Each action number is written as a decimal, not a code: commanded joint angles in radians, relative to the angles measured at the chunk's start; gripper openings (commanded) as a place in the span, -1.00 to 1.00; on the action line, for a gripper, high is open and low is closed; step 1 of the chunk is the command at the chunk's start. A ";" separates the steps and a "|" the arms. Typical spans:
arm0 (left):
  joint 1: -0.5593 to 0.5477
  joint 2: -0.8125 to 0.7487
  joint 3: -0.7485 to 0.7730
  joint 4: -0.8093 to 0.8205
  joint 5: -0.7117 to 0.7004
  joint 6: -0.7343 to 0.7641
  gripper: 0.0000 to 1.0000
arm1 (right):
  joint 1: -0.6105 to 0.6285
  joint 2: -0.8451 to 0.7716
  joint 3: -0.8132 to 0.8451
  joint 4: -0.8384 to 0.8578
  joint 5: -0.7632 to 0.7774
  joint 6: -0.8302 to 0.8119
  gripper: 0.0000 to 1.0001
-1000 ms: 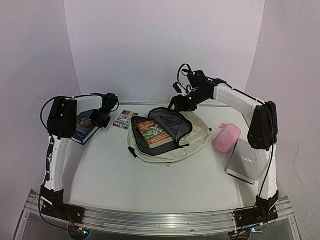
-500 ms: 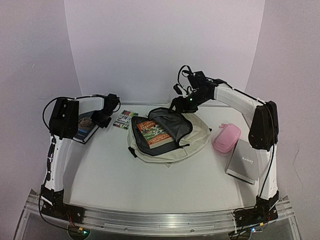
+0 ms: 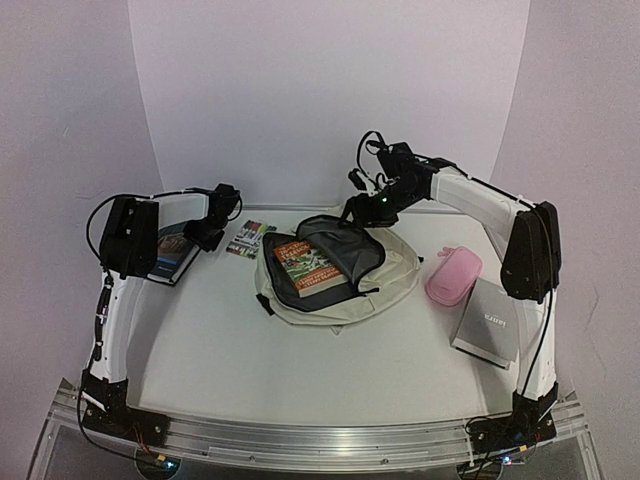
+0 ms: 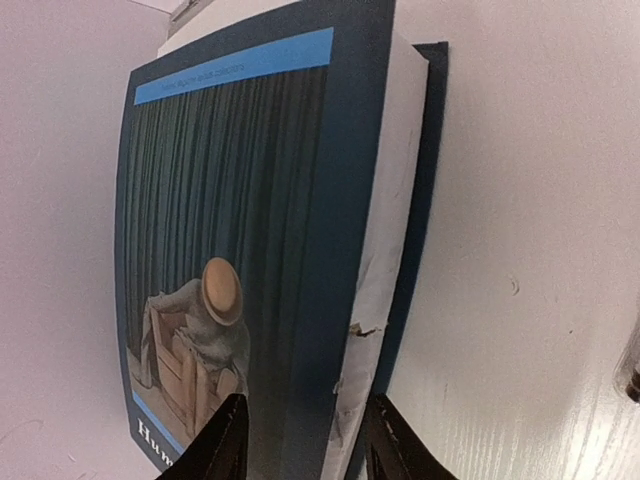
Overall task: Pack the student bag
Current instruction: Pick up the book from the center of the board, then place the book in the student bag.
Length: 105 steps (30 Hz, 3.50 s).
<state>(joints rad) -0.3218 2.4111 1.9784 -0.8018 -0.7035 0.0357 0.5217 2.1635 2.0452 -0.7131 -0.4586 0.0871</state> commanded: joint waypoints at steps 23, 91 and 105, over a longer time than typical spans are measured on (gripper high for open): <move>0.025 0.048 0.081 0.068 -0.062 0.047 -0.83 | -0.004 -0.057 0.008 -0.020 0.000 -0.014 0.44; -0.038 -0.646 0.124 0.000 1.067 -1.475 -1.00 | 0.357 -0.064 0.004 0.682 0.458 -0.630 0.55; 0.029 -0.667 0.034 0.111 1.222 -1.247 -0.04 | 0.300 -0.204 -0.029 0.545 0.309 -0.367 -0.63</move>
<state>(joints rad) -0.3428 1.8053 2.0147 -0.8084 0.3721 -1.3496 0.8608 2.0750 1.9856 -0.1100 -0.0382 -0.4780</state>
